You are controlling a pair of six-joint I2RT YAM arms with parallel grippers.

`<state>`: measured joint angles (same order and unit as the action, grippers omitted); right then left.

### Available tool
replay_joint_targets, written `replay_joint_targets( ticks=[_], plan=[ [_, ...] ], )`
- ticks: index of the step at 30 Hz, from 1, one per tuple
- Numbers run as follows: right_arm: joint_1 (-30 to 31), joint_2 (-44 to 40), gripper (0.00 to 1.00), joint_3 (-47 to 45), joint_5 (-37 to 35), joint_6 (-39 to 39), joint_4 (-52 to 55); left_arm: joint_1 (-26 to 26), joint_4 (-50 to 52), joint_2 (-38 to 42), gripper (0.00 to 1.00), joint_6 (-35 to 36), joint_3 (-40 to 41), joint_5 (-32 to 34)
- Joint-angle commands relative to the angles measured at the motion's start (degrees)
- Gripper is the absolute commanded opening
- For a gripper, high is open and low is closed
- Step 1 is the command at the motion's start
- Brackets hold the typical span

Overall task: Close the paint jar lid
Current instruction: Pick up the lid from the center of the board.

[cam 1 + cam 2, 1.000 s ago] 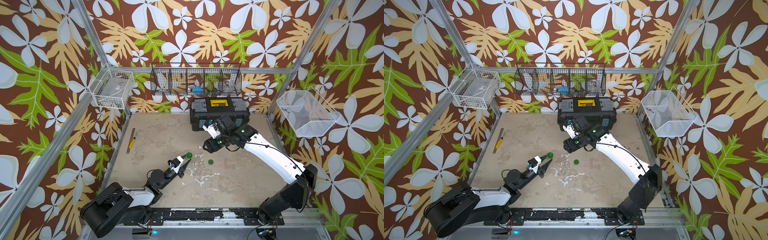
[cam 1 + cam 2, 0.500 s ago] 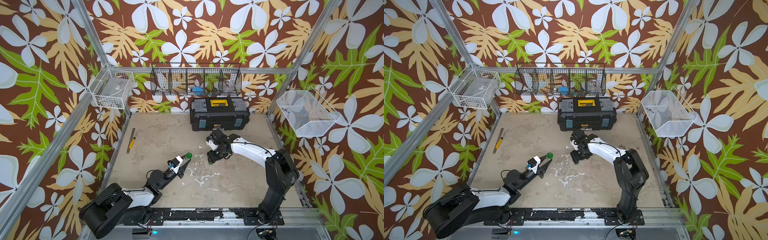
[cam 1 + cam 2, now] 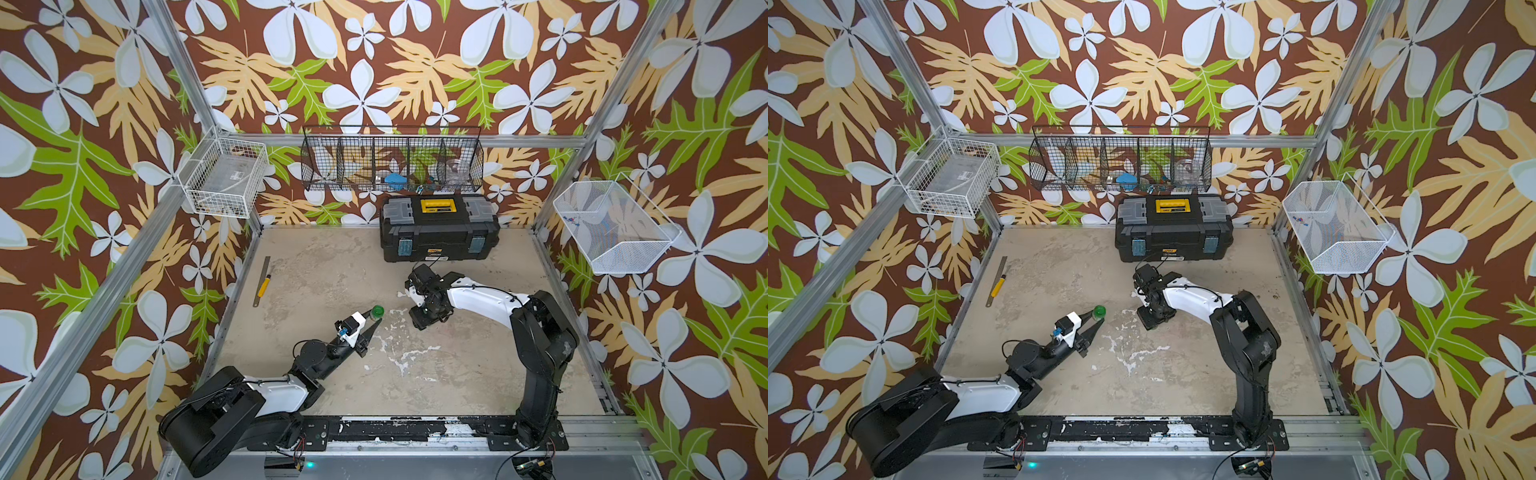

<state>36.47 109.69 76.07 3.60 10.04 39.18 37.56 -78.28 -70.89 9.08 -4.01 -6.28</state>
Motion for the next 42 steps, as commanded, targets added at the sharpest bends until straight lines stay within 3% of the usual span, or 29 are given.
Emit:
replay_joint_targets(
  ticks=[1,42],
  plan=[
    [0.2,0.8,0.54,0.7,-2.8,0.2,1.8,0.0,-1.9,0.1,0.22,0.1,0.1,0.2],
    [1.5,4.1,0.38,2.6,-3.1,-0.2,3.0,0.0,-1.5,0.4,0.22,0.4,0.2,0.7]
  ],
)
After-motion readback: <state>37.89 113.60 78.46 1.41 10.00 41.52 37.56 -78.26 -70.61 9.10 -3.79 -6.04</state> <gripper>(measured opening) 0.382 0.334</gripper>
